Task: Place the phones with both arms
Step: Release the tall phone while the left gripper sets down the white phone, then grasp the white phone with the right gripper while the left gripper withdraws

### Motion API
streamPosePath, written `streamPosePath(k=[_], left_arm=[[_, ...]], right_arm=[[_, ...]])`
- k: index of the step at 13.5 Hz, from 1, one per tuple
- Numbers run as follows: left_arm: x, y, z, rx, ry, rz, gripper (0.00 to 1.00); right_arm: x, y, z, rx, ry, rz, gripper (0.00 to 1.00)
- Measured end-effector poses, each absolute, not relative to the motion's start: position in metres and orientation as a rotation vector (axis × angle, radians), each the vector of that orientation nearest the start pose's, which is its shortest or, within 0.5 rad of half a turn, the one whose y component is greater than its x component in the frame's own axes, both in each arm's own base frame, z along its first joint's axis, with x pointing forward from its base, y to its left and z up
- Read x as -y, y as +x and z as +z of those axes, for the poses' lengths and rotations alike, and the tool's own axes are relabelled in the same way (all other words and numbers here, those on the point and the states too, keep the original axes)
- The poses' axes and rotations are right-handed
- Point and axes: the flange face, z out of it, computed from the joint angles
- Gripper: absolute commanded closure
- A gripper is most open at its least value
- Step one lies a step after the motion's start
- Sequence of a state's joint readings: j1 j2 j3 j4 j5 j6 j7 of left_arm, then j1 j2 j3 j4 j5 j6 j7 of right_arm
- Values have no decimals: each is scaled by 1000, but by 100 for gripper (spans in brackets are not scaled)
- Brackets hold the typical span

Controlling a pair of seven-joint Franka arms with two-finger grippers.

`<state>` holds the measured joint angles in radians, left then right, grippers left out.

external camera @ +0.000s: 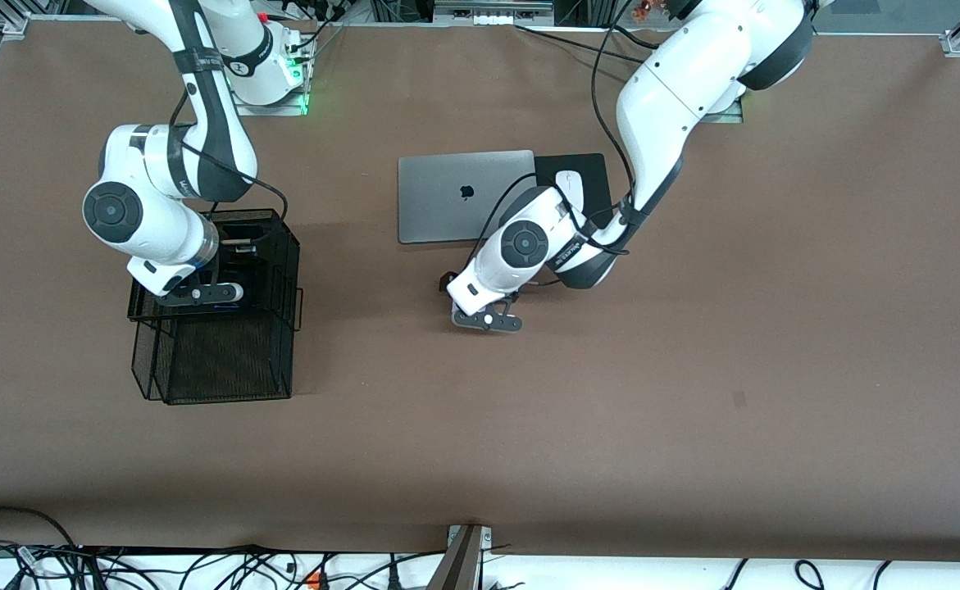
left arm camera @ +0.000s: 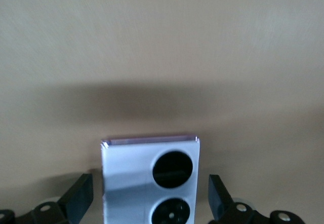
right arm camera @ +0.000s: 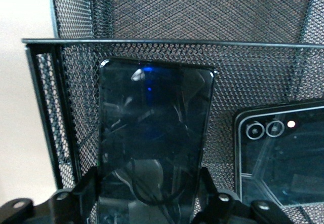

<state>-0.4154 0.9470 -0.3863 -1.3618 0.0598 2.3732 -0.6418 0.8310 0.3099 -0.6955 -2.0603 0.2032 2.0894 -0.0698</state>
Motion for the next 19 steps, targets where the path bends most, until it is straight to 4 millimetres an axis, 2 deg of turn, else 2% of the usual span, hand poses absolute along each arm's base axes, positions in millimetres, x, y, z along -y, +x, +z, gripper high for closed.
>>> streamPosePath(k=[2,5,8,10,12,14,16,17,19], left_arm=[[468,586,220,-18,-3401,120,0],[414,611,295,41,-3306,206,0],[347,618,365,38,-3183,316,0],[309,621,402,-18,-3085,273,0],[281,620,447,-70,-3028,202,0],[234,618,498,-138,-3015,177,0],[170,618,548,-216,-3031,123,0],[138,616,566,-226,-3051,107,0],[84,606,587,-242,-3089,73,0]], right_arm=[[-94,555,304,151,-3162,303,0],[-97,563,325,172,-3148,324,0],[-97,577,375,175,-3124,389,0],[-103,586,412,191,-3114,380,0],[-116,593,442,199,-3117,330,0],[-145,595,460,164,-3122,286,0],[-197,588,464,72,-3129,269,0],[-226,583,463,13,-3136,264,0],[-286,578,458,-102,-3152,240,0]])
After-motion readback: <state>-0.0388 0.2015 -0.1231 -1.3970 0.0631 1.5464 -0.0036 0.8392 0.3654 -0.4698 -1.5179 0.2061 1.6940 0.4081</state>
